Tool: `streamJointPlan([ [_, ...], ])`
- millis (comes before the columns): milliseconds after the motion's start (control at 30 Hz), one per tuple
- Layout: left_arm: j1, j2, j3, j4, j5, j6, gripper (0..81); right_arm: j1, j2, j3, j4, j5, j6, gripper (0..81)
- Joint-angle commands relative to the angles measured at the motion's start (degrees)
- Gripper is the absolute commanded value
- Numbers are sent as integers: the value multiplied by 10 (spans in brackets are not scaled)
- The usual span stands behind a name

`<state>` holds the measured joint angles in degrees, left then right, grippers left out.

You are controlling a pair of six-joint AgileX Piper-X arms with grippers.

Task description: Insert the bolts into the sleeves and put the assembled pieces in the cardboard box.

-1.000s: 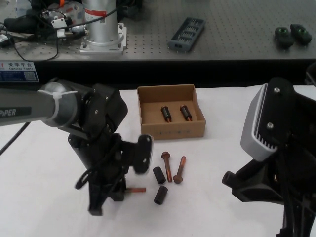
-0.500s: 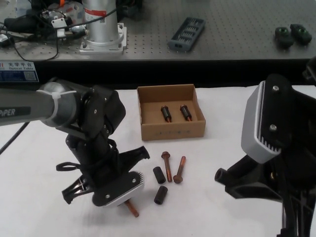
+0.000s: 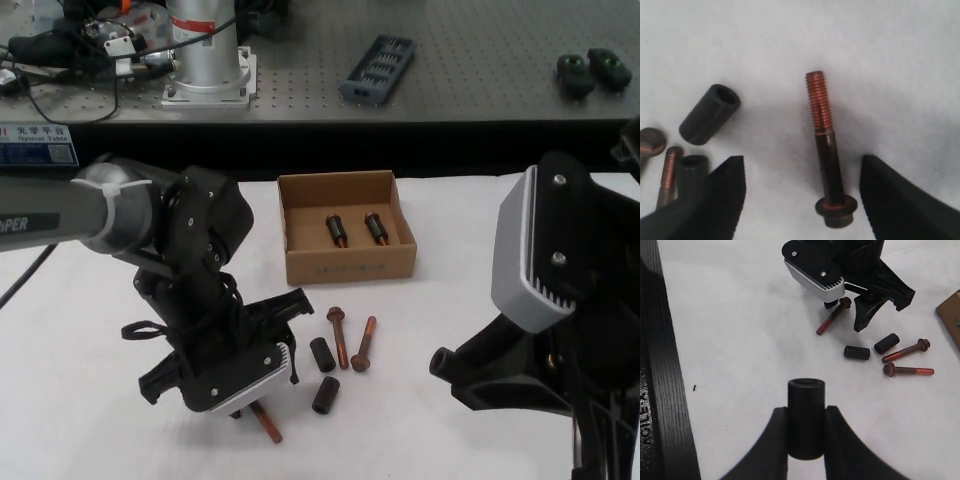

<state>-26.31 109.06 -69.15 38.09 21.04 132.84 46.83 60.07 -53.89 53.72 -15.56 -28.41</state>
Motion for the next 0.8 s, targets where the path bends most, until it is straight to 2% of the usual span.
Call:
streamJointPlan([
  [0, -1, 12, 8, 27, -2, -131, 482, 0, -5, -2, -2, -9, -10, 25],
  [100, -1, -9, 8, 33, -30, -322, 482, 0, -5, -2, -1, -9, 18, 25],
  [267, -1, -75, 8, 68, -110, -582, 482, 0, -5, -2, 4, -9, 53, 25],
  [367, -1, -113, 8, 108, -87, -773, 482, 0, -5, -2, 18, -9, 68, 25],
  [500, -1, -139, 8, 165, -70, -1169, 482, 0, -5, -2, 39, -9, 81, 25],
  [633, -1, -138, 17, 191, -60, -1498, 482, 0, -5, -2, 51, -9, 82, 25],
  [700, -3, -138, 30, 173, -43, -1615, 482, 0, -5, -2, 53, -9, 82, 25],
  [767, -6, -138, 44, 147, -36, -1672, 482, 0, -5, -2, 53, -9, 82, 25],
])
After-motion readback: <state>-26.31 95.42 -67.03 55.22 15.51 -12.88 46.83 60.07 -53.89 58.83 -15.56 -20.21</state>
